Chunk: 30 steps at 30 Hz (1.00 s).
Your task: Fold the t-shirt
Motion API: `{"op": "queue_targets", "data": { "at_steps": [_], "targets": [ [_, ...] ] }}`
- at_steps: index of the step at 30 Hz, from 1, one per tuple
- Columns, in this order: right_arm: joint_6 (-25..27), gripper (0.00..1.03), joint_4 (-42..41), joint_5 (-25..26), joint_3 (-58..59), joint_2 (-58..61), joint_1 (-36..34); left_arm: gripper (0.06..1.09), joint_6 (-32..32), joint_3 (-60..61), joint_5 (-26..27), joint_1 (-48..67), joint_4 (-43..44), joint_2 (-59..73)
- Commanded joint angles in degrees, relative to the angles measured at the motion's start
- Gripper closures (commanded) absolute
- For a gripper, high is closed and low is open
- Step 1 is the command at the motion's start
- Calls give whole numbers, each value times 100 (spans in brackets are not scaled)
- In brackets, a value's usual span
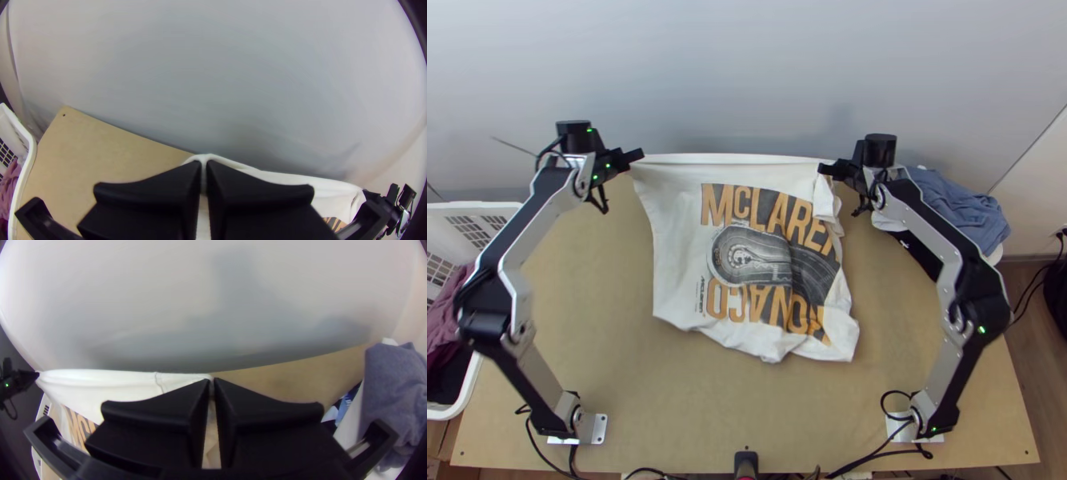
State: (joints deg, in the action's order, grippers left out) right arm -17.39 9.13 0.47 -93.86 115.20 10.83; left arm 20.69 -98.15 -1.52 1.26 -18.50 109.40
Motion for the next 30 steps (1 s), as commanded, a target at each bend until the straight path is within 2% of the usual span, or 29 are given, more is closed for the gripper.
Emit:
{"op": "queue_targets", "data": {
  "at_steps": [1,2,4,5,10,14,19,25,30],
  "targets": [
    [-406,64,256,-355,-791,855,-107,40,164,-644,-6,76,-180,934],
    [-415,47,318,-407,-818,864,-107,27,172,-653,20,112,-321,934],
    [-494,15,503,-504,-862,855,-81,15,208,-662,196,147,-620,925],
    [-538,5,626,-601,-879,820,-72,12,225,-670,328,156,-813,890],
    [-643,4,1267,-908,-906,337,-99,12,313,-389,837,129,-1542,283],
    [-643,4,2401,-970,-862,-305,-72,12,181,340,1136,120,-1692,-666],
    [-1012,5,3183,-1137,-545,-1245,-99,12,-320,1087,1637,120,-2931,-1905],
    [-977,5,3201,-1146,562,-2353,-116,12,-988,2836,1708,200,-3485,-3470],
    [-995,5,3210,-1242,1599,-3267,-72,12,-1014,3996,1708,498,-3801,-4199]
  ]
}}
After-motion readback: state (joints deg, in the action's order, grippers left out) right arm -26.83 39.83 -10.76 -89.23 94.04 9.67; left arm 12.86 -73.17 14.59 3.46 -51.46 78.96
